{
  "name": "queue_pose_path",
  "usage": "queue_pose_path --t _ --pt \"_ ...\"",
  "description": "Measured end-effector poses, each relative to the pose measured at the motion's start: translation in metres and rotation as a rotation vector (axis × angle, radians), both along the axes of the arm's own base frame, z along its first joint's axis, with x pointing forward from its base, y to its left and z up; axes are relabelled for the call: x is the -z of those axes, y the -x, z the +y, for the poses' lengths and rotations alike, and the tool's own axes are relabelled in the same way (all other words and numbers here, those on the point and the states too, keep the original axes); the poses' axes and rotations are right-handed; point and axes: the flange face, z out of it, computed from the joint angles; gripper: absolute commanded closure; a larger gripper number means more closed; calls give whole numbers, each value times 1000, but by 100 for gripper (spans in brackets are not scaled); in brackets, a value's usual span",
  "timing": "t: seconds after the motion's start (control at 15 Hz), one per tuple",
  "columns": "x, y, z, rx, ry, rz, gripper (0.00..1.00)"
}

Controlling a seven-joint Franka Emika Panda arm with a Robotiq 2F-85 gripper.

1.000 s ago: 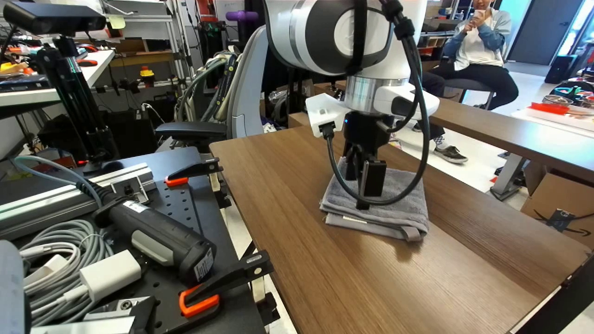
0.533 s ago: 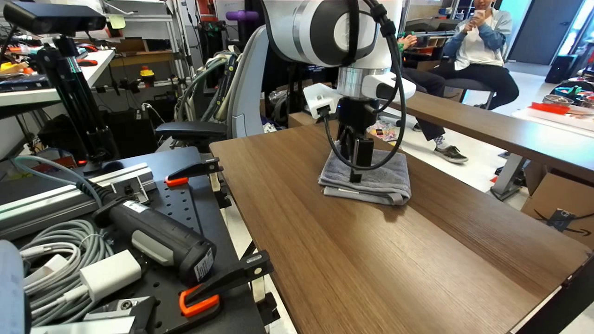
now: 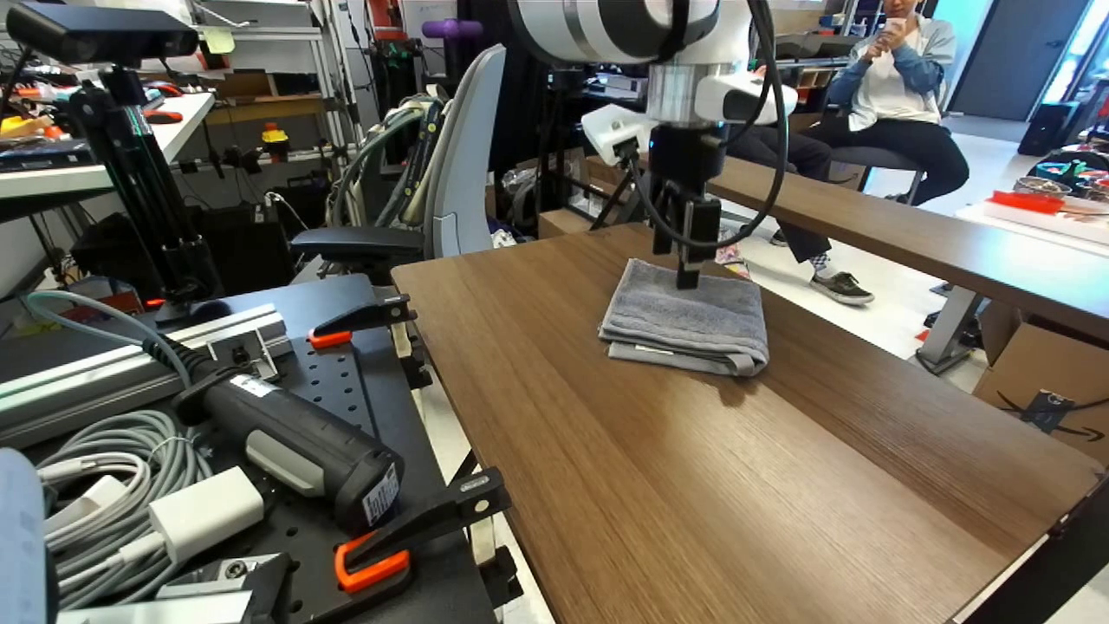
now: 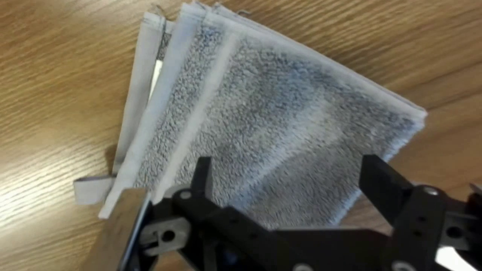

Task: Move the grey towel to the left

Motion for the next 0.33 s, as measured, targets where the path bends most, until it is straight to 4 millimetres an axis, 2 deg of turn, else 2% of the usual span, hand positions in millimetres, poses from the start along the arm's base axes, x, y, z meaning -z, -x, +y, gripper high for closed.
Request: queue_pose_path --t 0.2,0.33 --pt "-60 -4 6 -8 -13 -49 0" --pt "-89 1 5 -8 -20 -54 0"
